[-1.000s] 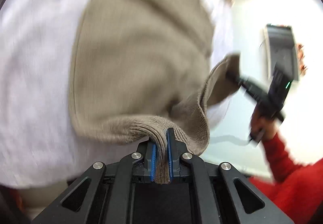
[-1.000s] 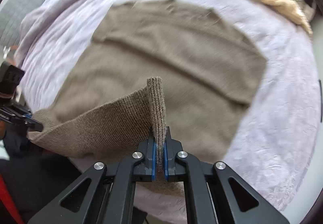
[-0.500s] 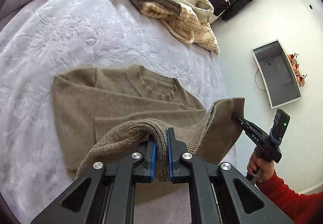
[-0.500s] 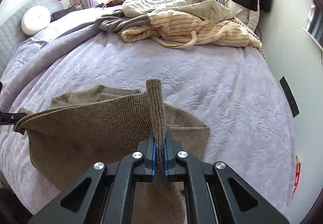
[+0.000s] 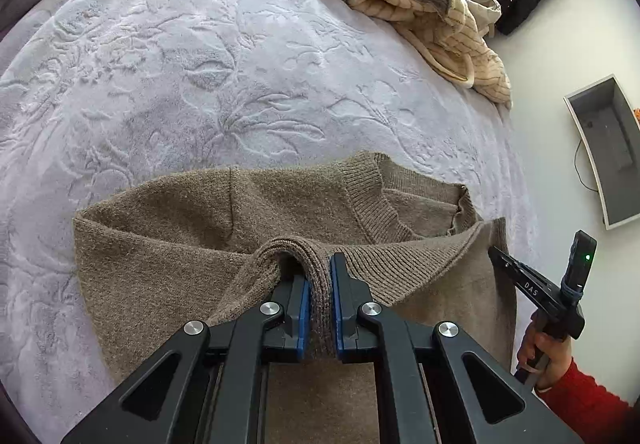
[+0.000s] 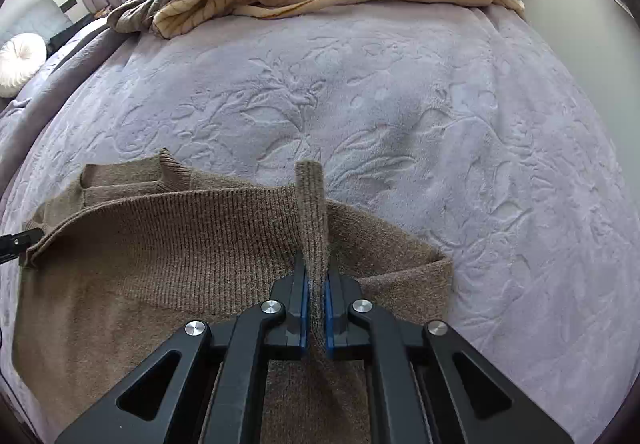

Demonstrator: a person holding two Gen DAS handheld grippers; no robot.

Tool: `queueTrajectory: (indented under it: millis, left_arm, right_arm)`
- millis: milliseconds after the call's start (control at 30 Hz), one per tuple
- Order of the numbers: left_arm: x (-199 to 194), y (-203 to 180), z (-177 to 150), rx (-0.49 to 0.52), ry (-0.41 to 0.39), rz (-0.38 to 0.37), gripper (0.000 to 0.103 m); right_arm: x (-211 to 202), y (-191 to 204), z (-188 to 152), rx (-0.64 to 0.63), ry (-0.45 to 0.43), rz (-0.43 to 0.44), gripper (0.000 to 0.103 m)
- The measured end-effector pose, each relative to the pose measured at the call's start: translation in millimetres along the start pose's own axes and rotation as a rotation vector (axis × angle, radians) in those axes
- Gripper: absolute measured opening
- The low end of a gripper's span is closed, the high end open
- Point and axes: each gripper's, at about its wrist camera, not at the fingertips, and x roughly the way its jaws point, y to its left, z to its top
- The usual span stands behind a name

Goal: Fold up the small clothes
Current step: 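Lift the held hem with both tools and fold it toward the collar, then open both tools and withdraw them from the folded hem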

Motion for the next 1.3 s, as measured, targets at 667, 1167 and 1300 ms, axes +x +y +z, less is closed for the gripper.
queueTrajectory:
  millis: [667, 1167, 1300]
  left_arm:
    - [5, -55, -17, 0.241, -0.004, 0.133, 0.065]
    - [4, -28, -7, 0.162, -0.029, 0.223, 0.065]
    - [-15, -23, -25, 0.157, -0.029, 0.283, 0.065]
  right_arm:
    - [-31, -2, -14, 0.077, 0.006, 0.125, 0.021]
    - [-4, -32, -3, 0.184, -0.008, 0.041, 0.03]
    - [-21, -29, -12, 0.164, -0.013, 0.022, 0.034]
